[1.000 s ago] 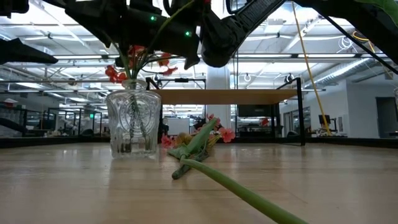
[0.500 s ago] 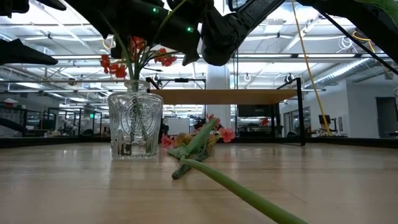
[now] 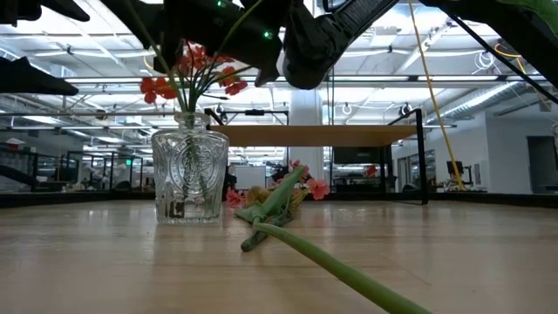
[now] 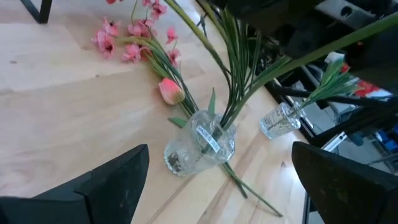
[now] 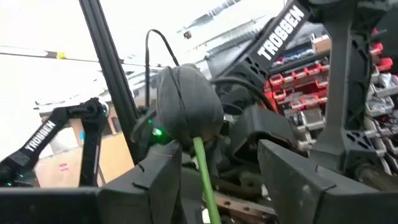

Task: Pick and place flowers into a vace then onto a shelf
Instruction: Put the black flower into the left transparent vase, then move the left transparent vase to the middle left of the table

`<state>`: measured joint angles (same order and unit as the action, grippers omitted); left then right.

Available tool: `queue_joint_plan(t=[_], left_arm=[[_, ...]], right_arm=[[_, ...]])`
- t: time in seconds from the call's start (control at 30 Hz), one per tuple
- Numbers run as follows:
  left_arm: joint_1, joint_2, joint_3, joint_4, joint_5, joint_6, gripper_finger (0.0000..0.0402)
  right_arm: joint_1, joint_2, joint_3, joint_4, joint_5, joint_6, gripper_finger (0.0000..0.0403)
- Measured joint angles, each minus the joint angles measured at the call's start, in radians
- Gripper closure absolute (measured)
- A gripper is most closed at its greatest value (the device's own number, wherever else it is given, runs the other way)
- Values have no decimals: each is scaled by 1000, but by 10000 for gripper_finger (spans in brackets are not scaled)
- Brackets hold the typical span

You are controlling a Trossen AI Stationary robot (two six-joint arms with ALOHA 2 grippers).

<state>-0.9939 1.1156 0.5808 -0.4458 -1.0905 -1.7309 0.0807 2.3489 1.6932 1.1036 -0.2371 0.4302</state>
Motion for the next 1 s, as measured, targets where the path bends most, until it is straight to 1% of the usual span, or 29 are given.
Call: queue_joint_plan(t=[0.13, 0.4, 0.53, 0.7, 0.87, 1.0], left_arm=[[0, 0, 0, -1, 18, 1, 2], [0, 0, 0, -10, 17, 0, 2], [0, 0, 0, -21, 18, 0, 2], [0, 0, 0, -28, 18, 0, 2], [0, 0, 0, -30, 18, -1, 2], [0, 0, 0, -35, 17, -1, 2]], right_arm=[[0, 0, 0, 22, -2, 4, 188], [17, -2, 0, -110, -4, -26, 185], [16, -2, 0, -164, -7, -13, 183], [15, -4, 0, -106, -4, 1, 183], [14, -53, 0, -227, -30, -34, 183], [13, -103, 0, -319, -30, -82, 183]])
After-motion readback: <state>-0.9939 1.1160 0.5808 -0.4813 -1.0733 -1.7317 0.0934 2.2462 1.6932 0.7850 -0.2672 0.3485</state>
